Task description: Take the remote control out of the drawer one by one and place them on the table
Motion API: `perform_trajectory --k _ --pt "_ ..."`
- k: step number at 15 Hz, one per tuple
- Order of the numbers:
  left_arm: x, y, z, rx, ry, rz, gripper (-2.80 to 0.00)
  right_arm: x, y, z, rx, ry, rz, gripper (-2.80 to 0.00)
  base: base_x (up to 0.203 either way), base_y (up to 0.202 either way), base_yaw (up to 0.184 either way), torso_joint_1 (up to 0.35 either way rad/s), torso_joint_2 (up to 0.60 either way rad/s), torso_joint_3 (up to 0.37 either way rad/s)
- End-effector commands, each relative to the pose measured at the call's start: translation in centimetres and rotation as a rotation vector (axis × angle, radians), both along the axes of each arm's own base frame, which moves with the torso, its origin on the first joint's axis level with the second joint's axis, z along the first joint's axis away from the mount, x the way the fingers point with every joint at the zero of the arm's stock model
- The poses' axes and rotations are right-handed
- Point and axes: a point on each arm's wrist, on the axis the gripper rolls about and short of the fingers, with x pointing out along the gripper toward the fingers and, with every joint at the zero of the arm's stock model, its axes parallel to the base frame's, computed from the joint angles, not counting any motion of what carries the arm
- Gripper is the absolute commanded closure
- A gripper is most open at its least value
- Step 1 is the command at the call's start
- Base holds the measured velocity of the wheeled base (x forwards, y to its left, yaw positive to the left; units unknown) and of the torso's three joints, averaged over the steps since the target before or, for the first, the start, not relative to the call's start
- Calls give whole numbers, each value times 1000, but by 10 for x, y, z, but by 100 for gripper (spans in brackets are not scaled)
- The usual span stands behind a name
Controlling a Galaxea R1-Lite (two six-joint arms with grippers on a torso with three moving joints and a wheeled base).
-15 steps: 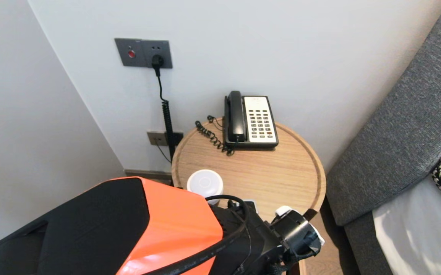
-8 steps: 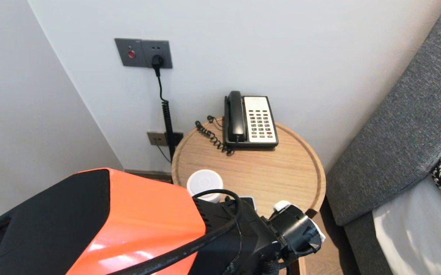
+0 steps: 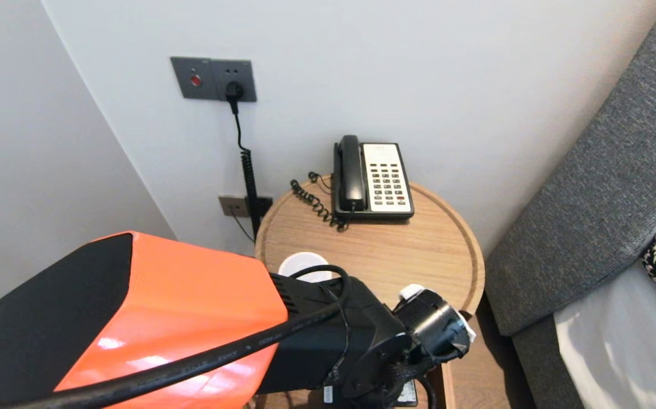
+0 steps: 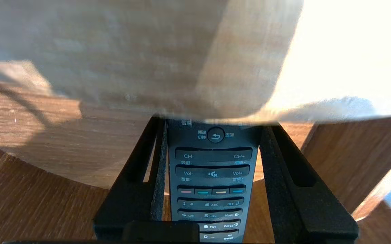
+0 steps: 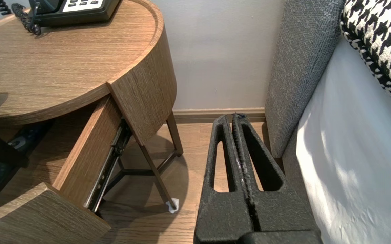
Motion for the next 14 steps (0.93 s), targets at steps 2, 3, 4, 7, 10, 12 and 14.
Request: perform_trajectory --k 2,3,4,7,10,12,14 --pt "5 2 4 -13 -4 16 0 2 0 -7 0 26 1 0 0 0 0 0 0 0" --pt "5 3 5 -18 14 13 0 2 0 -7 0 26 1 0 0 0 0 0 0 0" --pt "6 4 6 -18 36 9 0 2 0 -7 0 26 1 0 0 0 0 0 0 0" --pt "8 6 11 -31 105 -4 0 2 0 -7 0 28 1 0 0 0 0 0 0 0" --pt "12 6 16 -40 112 1 0 2 0 -7 0 26 1 0 0 0 0 0 0 0" --pt "14 7 16 -31 128 4 0 2 0 -7 0 27 1 0 0 0 0 0 0 0" --pt "13 8 19 -45 215 -19 0 2 0 -7 0 26 1 0 0 0 0 0 0 0"
